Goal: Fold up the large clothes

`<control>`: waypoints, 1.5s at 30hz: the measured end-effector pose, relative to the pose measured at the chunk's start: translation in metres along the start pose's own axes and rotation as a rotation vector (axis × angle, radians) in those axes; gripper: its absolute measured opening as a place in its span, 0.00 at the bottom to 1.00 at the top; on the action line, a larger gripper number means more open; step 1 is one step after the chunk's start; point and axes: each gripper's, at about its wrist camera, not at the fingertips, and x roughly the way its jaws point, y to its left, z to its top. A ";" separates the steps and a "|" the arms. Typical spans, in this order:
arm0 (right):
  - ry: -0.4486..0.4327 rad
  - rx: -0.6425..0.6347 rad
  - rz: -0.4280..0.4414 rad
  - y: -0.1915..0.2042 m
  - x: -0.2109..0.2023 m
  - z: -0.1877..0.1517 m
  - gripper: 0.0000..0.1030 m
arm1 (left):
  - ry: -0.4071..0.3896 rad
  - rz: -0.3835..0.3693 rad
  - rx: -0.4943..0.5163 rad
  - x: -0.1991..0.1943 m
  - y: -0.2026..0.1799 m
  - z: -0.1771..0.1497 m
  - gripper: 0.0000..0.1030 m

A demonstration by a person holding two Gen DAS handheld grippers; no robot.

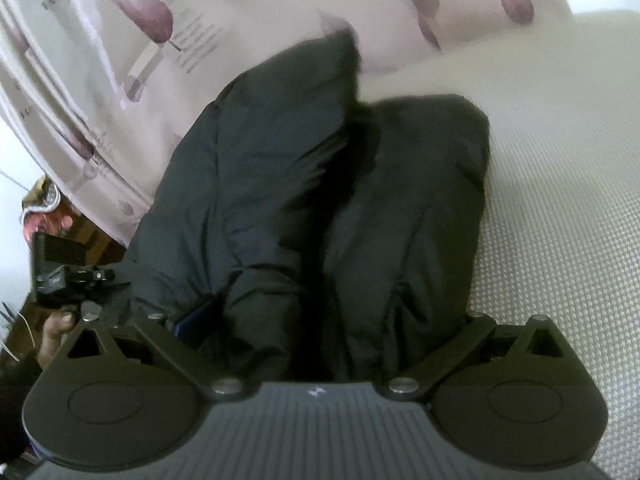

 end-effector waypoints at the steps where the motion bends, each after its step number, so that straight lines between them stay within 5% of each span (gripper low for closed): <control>1: -0.003 -0.007 0.000 0.001 0.000 -0.001 1.00 | 0.000 0.010 -0.002 -0.002 -0.002 0.000 0.97; 7: -0.003 0.021 0.019 -0.004 -0.004 0.002 0.99 | -0.017 -0.012 0.017 -0.015 0.004 0.014 1.00; 14: -0.001 0.151 0.091 -0.028 -0.001 0.017 1.00 | 0.036 -0.111 -0.055 -0.001 0.030 0.030 1.00; 25: 0.025 0.141 0.139 -0.032 0.026 0.031 1.00 | 0.076 -0.215 -0.196 0.025 0.061 0.037 1.00; 33: 0.009 0.051 0.117 -0.019 0.034 0.025 1.00 | -0.030 -0.090 -0.074 0.018 0.031 0.026 0.94; 45: 0.005 0.073 0.099 -0.019 0.031 0.026 1.00 | 0.004 0.093 0.088 0.007 -0.002 0.037 0.96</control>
